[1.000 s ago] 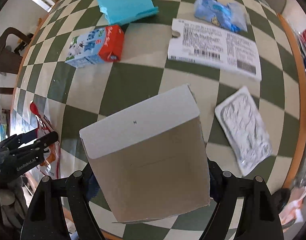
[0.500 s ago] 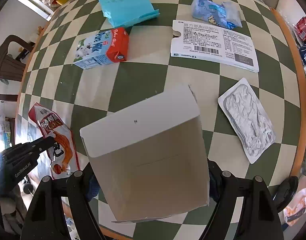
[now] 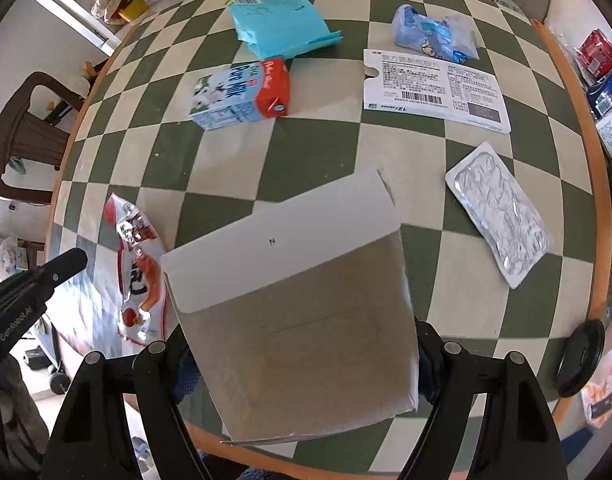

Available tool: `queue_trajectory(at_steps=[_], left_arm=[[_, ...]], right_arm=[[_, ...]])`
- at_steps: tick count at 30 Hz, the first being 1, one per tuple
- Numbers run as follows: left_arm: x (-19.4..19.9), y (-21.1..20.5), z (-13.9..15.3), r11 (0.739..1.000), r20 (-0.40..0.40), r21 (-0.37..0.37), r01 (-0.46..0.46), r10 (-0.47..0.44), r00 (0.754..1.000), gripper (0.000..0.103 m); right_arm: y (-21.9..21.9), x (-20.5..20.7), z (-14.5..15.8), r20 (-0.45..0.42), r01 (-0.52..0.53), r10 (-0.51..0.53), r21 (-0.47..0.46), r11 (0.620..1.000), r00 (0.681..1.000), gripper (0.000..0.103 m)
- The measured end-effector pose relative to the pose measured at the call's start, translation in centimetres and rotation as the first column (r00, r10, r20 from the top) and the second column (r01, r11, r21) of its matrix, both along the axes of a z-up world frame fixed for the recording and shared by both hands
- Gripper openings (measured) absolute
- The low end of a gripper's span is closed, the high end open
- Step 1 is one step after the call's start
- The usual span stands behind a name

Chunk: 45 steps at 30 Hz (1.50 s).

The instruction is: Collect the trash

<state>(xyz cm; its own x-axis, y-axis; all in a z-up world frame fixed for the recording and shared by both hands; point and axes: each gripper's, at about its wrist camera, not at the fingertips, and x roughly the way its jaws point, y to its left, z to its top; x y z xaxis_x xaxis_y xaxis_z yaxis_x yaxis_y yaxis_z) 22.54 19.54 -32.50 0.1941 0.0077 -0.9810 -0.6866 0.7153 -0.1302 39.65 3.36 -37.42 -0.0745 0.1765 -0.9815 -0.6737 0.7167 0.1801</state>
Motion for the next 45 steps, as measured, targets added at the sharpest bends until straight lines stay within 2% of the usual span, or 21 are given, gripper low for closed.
queue_trajectory(at_steps=[2, 5, 6, 7, 8, 9, 11, 13, 15, 17, 18, 20, 21, 23, 27, 28, 30, 32, 38, 45], left_arm=[[-1.1, 0.8, -1.8, 0.996, 0.025, -0.072, -0.046, 0.048, 0.999, 0.004], [-1.6, 1.6, -5.5, 0.989, -0.034, -0.130, -0.068, 0.064, 0.997, 0.011], [-1.8, 1.8, -6.1, 0.988, -0.013, -0.133, -0.082, 0.081, 0.997, 0.011], [-1.8, 2.0, -6.0, 0.987, 0.017, -0.133, -0.088, 0.092, 0.996, 0.021], [-1.4, 2.2, -6.4, 0.983, 0.018, -0.165, -0.082, 0.086, 0.996, 0.032], [-1.1, 2.2, -6.7, 0.983, -0.001, -0.162, -0.083, 0.084, 0.996, 0.059], [-0.5, 2.0, -7.0, 0.988, -0.024, -0.132, -0.084, 0.082, 0.996, 0.066], [0.3, 1.5, -7.1, 0.990, -0.040, -0.119, -0.070, 0.066, 0.997, 0.077], [1.4, 0.5, -7.3, 0.997, -0.094, -0.070, -0.042, 0.036, 0.995, 0.081], [2.8, -0.9, -7.7, 1.000, -0.157, 0.018, 0.018, -0.015, 0.987, 0.081], [3.3, -1.3, -7.6, 0.999, -0.154, 0.043, 0.034, -0.027, 0.988, 0.078], [4.1, -1.9, -6.9, 0.997, -0.133, 0.066, 0.044, -0.035, 0.991, 0.045], [4.6, -2.2, -6.5, 0.995, -0.136, 0.073, 0.062, -0.052, 0.989, 0.033], [5.3, -2.7, -6.4, 0.995, -0.131, 0.051, 0.087, -0.079, 0.988, 0.030], [5.1, -3.4, -5.6, 0.993, -0.122, 0.066, 0.098, -0.089, 0.989, 0.023], [4.7, -3.5, -5.1, 0.994, -0.103, 0.057, 0.091, -0.085, 0.991, 0.014], [4.1, -3.4, -4.0, 0.995, -0.074, 0.048, 0.085, -0.081, 0.994, 0.007], [3.7, -3.7, -3.0, 0.994, -0.059, 0.060, 0.091, -0.088, 0.994, 0.004], [1.8, -3.6, -0.3, 0.994, -0.002, 0.068, 0.080, -0.080, 0.997, 0.004], [-4.1, -3.9, 2.0, 0.989, 0.055, 0.110, 0.100, -0.107, 0.993, 0.004]], right_arm=[[-0.3, -0.7, 0.2, 0.001, 0.015, -0.015, 0.000, 1.000, 1.000, 0.083], [-0.6, -1.4, 0.3, 0.006, 0.035, -0.035, 0.004, 0.999, 0.999, 0.083], [-0.9, -1.7, 0.3, 0.011, 0.043, -0.043, 0.002, 0.999, 0.999, 0.083], [-1.0, -1.8, 0.2, 0.011, 0.051, -0.051, -0.001, 0.999, 0.999, 0.083], [-1.3, -1.8, 0.1, 0.009, 0.065, -0.065, -0.007, 0.998, 0.998, 0.083], [-1.2, -1.9, -0.3, 0.006, 0.071, -0.071, -0.011, 0.997, 0.997, 0.083], [-1.2, -1.8, -0.8, 0.001, 0.078, -0.078, -0.021, 0.997, 0.997, 0.083], [-0.9, -1.6, -1.2, 0.002, 0.076, -0.075, -0.029, 0.997, 0.997, 0.083], [-0.6, -1.3, -1.6, 0.006, 0.074, -0.074, -0.034, 0.997, 0.997, 0.083], [-0.2, -0.8, -2.1, 0.006, 0.076, -0.076, -0.040, 0.996, 0.997, 0.083], [0.0, -0.6, -2.2, 0.008, 0.078, -0.078, -0.041, 0.996, 0.997, 0.083], [0.3, -0.1, -2.6, 0.016, 0.076, -0.075, -0.050, 0.996, 0.997, 0.083], [0.4, 0.1, -2.8, 0.018, 0.076, -0.075, -0.053, 0.996, 0.997, 0.083], [0.5, 0.5, -2.9, 0.021, 0.076, -0.075, -0.055, 0.996, 0.997, 0.082], [-0.1, 1.1, -2.6, 0.020, 0.085, -0.084, -0.046, 0.995, 0.996, 0.082], [-0.2, 1.1, -2.5, 0.022, 0.086, -0.085, -0.045, 0.995, 0.996, 0.082], [-0.8, 1.2, -2.2, 0.021, 0.090, -0.089, -0.037, 0.995, 0.996, 0.082], [-1.2, 1.1, -2.0, 0.022, 0.090, -0.089, -0.031, 0.995, 0.996, 0.082], [-2.6, 0.0, -1.4, 0.029, 0.110, -0.109, -0.022, 0.994, 0.994, 0.082], [-4.2, -4.1, 0.5, 0.062, 0.133, -0.133, -0.007, 0.991, 0.989, 0.082]])
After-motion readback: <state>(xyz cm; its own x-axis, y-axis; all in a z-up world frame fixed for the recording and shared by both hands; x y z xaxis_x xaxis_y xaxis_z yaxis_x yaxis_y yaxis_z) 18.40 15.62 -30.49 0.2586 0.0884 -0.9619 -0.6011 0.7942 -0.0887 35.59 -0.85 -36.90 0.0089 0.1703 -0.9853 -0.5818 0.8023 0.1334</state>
